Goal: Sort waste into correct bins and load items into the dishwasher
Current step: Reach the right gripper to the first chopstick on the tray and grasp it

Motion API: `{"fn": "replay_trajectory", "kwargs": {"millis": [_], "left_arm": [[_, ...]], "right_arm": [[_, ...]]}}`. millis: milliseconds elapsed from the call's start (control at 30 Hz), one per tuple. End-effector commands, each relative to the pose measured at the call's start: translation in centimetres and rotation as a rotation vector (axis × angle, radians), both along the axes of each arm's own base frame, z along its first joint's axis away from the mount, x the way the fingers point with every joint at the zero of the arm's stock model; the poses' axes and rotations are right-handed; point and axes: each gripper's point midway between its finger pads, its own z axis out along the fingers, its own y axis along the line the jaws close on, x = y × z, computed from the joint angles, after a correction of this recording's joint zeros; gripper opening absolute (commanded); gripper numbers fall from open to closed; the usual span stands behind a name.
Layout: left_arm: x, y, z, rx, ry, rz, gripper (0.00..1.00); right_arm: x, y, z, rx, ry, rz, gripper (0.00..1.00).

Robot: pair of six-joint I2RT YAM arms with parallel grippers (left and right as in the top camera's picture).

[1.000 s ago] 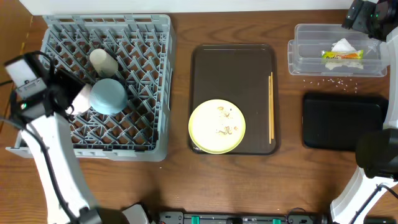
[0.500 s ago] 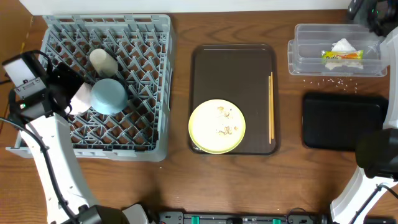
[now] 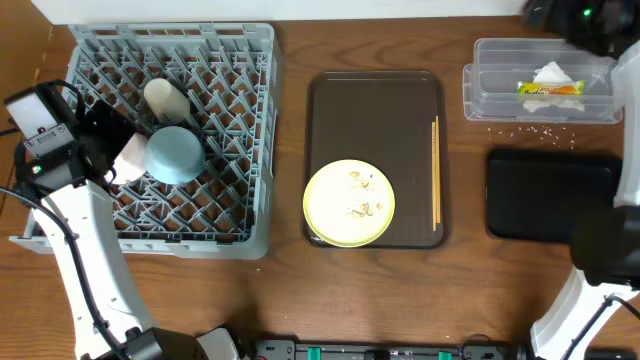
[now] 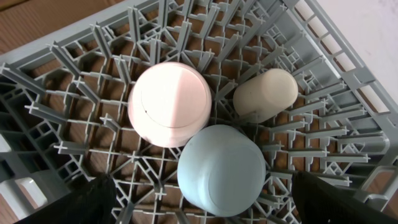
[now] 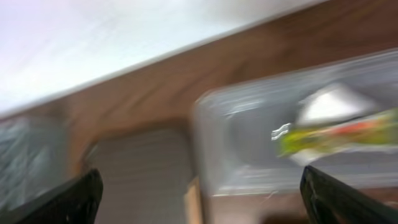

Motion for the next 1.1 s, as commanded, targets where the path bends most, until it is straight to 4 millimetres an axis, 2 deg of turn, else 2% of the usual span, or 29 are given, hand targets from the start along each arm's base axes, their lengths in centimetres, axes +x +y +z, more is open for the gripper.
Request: {"fn": "replay_trajectory", "kwargs": {"millis": [0, 233, 300, 333, 400, 500, 600, 667, 700, 767, 867, 1067], "left_arm": [[0.0, 0.3, 0.0, 0.009, 0.005, 0.003, 0.92], [0.0, 0.3, 0.0, 0.009, 0.005, 0.003, 0.92], [0.0, 0.3, 0.0, 0.009, 0.005, 0.003, 0.92], [0.0, 0.3, 0.0, 0.009, 0.005, 0.003, 0.92], [0.0, 0.3, 0.0, 0.009, 0.005, 0.003, 0.92], [0.0, 0.3, 0.0, 0.009, 0.005, 0.002, 0.92], [0.0, 0.3, 0.0, 0.009, 0.005, 0.003, 0.92], [0.0, 0.3, 0.0, 0.009, 0.005, 0.002, 0.93], [0.0, 0.3, 0.0, 0.009, 0.005, 0.003, 0.92], [0.0, 0.3, 0.0, 0.009, 0.005, 0.002, 0.93], [0.0, 0.3, 0.0, 0.009, 0.005, 0.003, 0.93], [0.0, 0.3, 0.0, 0.009, 0.005, 0.002, 0.93]], "right_arm": [[-2.2, 8.2, -2.2, 0.157, 0.108, 0.256, 0.99], [-5.4, 13.1, -10.7, -0.153, 0.376, 0.290, 0.99], [-6.1, 13.9, -13.0, -0.269, 0.428, 0.298, 0.95], [-6.4, 14.3, -13.8, -0.311, 0.444, 0.305, 0.94], [-6.7, 15.2, -15.4, -0.381, 0.468, 0.324, 0.99], [-7.4, 16.5, -17.5, -0.418, 0.508, 0.355, 0.99], [-8.0, 16.4, -19.0, -0.421, 0.567, 0.339, 0.99], [-8.1, 15.6, -19.7, -0.409, 0.600, 0.323, 0.81], [-8.2, 15.5, -20.0, -0.396, 0.612, 0.323, 0.78], [-8.4, 15.3, -20.2, -0.370, 0.629, 0.323, 0.64], [-8.7, 15.1, -20.6, -0.356, 0.649, 0.322, 0.55], [-9.8, 14.8, -22.8, -0.351, 0.702, 0.295, 0.48]]}}
